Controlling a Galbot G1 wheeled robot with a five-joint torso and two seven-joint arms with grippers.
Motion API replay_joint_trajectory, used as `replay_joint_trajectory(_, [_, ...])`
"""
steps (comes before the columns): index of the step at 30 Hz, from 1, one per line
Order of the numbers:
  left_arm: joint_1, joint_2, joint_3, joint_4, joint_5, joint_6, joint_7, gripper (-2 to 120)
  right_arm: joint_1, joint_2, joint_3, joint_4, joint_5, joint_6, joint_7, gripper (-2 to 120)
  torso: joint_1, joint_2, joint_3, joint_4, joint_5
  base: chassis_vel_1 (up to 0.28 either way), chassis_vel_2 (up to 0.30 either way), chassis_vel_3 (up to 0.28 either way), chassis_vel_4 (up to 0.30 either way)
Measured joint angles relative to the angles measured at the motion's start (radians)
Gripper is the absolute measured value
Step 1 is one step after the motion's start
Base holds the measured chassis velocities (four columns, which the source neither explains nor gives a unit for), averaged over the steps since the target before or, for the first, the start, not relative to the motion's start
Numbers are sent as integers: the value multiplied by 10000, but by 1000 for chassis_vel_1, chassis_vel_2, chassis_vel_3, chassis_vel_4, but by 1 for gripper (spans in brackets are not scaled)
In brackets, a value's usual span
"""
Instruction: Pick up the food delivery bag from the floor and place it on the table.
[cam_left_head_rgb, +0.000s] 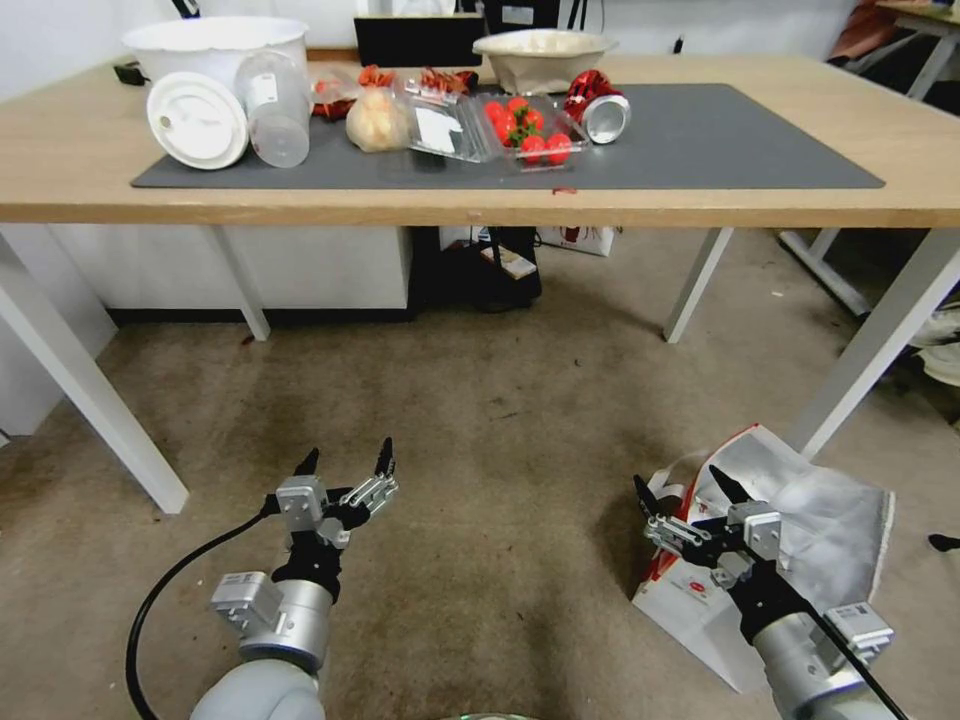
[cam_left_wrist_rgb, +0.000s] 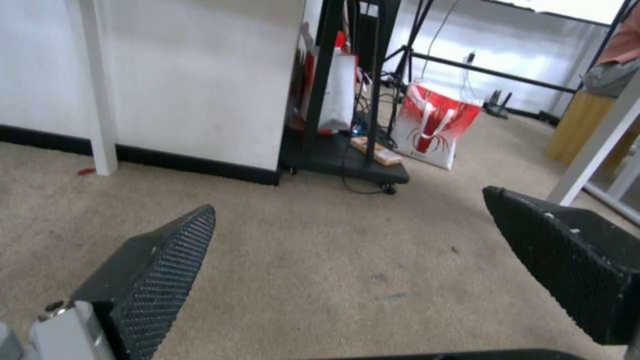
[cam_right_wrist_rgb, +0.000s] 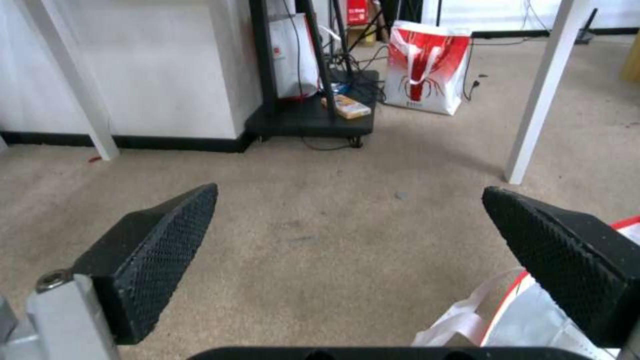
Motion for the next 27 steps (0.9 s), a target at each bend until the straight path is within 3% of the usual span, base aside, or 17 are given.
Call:
replay_joint_trajectory(16, [-48,7,16,86,-82,-5,29,100,56,-17,13,-44,25,-18,5,100,-29,-92,2,0,-1,0,0,0,0])
replay_joint_trajectory(22, [-73,24,33,193,-85,-317,25,100,37,-63,78,37,74,-20,137,100,-27,-70,2,0,1,0,0,0,0])
replay_joint_trajectory(27, [-66,118,-32,157,-74,-394,292,100,430,-973,1899,899,1556,-1342,1587,100,-23,-45,1,0,-1,0,0,0,0])
